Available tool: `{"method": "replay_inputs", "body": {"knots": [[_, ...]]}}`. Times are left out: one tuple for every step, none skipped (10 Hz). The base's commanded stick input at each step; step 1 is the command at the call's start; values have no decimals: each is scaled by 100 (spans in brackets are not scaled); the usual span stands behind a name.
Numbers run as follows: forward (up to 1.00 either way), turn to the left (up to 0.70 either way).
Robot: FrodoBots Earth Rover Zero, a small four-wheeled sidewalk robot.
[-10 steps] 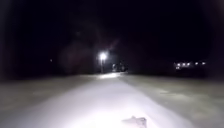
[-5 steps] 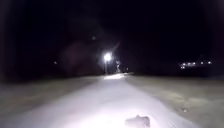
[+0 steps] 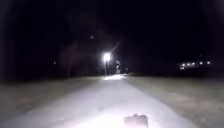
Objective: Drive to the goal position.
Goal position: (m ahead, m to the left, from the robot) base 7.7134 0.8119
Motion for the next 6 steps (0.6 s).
{"method": "replay_inputs", "body": {"knots": [[70, 1], [70, 0], [70, 0], [70, 0], [70, 0], [70, 0]]}}
